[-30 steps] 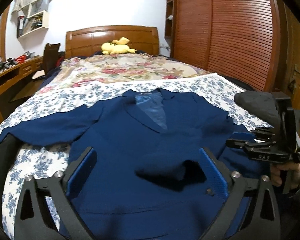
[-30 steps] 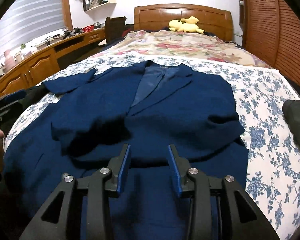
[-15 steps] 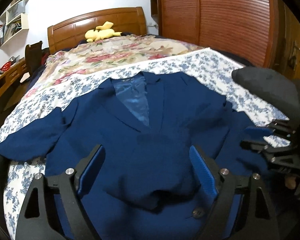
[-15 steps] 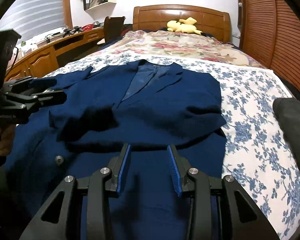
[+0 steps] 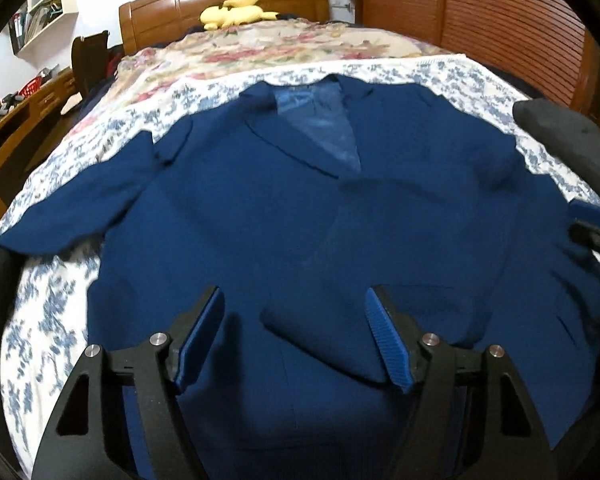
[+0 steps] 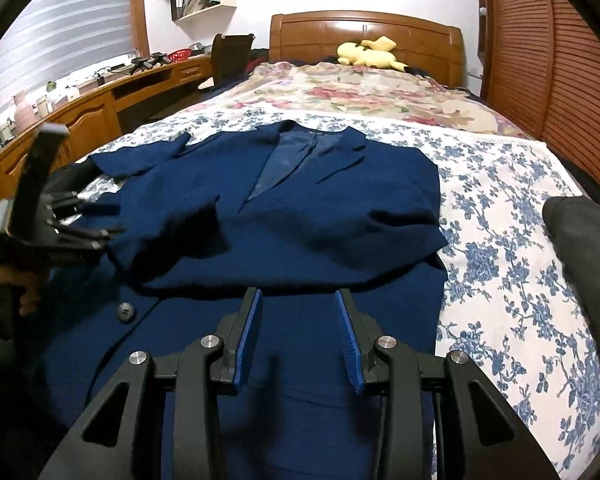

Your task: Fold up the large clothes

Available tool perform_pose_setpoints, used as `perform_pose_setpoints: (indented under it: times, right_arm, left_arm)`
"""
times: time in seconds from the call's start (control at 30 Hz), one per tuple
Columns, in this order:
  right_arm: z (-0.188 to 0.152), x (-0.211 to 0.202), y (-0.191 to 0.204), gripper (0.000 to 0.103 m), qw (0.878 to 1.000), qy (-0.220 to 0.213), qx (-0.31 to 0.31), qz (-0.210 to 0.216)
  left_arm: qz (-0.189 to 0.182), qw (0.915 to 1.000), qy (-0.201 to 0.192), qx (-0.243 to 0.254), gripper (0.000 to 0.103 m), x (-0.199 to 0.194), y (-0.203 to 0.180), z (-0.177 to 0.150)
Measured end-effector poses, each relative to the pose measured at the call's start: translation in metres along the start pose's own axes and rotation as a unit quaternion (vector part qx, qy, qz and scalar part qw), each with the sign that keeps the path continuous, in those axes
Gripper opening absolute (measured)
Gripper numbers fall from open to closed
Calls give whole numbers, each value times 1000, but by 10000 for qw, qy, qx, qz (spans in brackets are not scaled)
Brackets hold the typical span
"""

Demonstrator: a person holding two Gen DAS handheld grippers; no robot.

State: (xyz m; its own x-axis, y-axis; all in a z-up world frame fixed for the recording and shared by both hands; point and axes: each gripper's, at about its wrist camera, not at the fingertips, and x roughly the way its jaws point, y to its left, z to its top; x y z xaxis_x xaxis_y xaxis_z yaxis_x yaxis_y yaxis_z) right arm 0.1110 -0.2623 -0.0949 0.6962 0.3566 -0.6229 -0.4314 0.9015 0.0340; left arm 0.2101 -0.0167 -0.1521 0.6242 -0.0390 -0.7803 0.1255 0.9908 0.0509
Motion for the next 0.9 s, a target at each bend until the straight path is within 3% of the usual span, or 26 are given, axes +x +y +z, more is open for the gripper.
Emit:
perform_pose_setpoints:
  times: [0.27,0.33,0.43,0.47,0.5,0.6,0.9]
  right_arm:
    - [0,4,-1,39,10000,25,-25,-26]
    - [0,4,0,39,10000,23,-29,-27]
    - [2,5,1,39,10000,20,-54,-49]
    - [2,5,2,39,10000,15,-63,-59]
    - [2,6,1,39,10000,15,-72,-68]
    - [2,9,1,38,9999,50,-82,-109]
    - [5,12,1,39,9999,59,-78,-122]
  left_arm:
    - [-280,9994,117,-180,71,2,-1,-15]
    - [-466,9983,127,-310,62,2,1,-14]
    - [-631,9973,86,-376,37,1,1,-9]
    - [-635,9974,57,-347,25,0,0,-8]
    - [-607,9976,0,-324,17,-2,-2,-5]
    - [-258,9980,-360,-440,9,-13,5,5]
    - [250,9878,-1317,-787,6,-63,46,39]
